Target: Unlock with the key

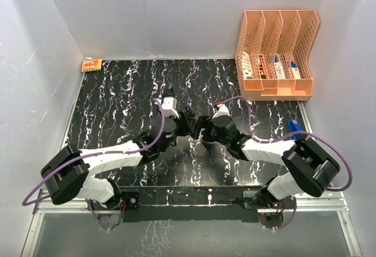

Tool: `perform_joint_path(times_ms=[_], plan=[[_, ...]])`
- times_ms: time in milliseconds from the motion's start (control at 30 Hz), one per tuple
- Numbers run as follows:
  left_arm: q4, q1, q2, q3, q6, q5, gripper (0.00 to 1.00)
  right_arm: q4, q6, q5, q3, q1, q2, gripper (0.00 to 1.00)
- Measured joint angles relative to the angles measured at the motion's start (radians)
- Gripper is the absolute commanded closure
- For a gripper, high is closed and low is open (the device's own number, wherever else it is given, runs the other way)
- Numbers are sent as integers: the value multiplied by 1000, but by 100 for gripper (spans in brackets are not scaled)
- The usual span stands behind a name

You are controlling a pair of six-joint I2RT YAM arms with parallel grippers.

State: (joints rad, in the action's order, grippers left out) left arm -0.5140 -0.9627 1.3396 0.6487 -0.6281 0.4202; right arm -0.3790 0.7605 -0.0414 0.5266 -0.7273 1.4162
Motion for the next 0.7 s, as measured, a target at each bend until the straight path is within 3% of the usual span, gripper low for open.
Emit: perform_joint_path(times_ms=[367, 700], plan=[[-40, 20, 11, -13, -35, -15, 100, -29, 7, 31, -13, -8, -3, 22], [236, 128, 10, 88, 5, 0, 100, 196, -44, -130, 3, -4, -277, 18]])
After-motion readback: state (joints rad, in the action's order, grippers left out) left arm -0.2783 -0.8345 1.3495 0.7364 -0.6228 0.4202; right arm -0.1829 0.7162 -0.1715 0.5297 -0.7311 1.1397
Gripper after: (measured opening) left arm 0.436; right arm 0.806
